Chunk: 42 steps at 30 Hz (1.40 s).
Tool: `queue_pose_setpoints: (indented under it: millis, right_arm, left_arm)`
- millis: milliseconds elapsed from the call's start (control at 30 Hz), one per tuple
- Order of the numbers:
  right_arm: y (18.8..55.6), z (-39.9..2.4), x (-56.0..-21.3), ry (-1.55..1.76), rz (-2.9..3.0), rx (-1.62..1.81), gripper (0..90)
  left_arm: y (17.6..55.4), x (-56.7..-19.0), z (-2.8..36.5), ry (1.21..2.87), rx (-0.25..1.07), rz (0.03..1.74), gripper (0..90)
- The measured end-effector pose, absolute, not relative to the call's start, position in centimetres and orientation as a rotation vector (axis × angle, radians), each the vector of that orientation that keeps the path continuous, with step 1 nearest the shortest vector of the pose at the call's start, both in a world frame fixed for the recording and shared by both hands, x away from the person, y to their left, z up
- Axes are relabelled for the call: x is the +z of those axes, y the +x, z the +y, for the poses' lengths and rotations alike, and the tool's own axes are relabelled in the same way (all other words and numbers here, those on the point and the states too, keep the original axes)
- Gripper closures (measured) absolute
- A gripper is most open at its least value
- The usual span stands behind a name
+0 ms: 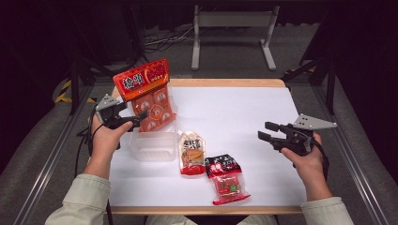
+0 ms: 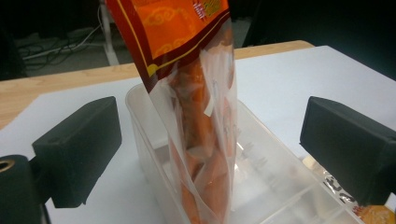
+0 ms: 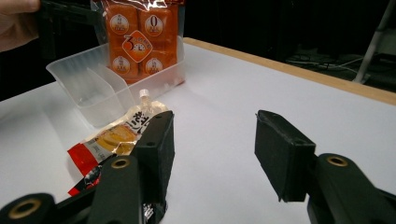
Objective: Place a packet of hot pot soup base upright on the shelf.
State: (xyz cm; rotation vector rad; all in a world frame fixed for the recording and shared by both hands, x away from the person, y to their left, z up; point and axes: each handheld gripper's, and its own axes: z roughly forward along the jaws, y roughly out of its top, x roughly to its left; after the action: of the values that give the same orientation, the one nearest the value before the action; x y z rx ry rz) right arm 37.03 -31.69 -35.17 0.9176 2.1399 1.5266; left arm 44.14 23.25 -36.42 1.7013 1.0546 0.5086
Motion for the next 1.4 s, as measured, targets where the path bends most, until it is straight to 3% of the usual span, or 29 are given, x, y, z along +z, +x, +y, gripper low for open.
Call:
queue_pose_setpoints:
  millis: [200,667,1400]
  right_arm:
    - [36.9,-31.7,-35.1,0.914,2.148,1.526,47.8]
    - [37.1,-30.4,-35.5,0.868,2.223,1.513,45.0]
    - [38.5,-26.4,-38.0,0.823,2.493,1.450,33.8]
  left_arm:
    - [42.4,-36.3,23.8,1.738,0.545,1.049,5.5]
    - [37.0,-35.2,24.1,1.836,0.438,0.928,6.4]
    - [34.4,-34.4,24.2,1.869,0.384,0.890,7.7]
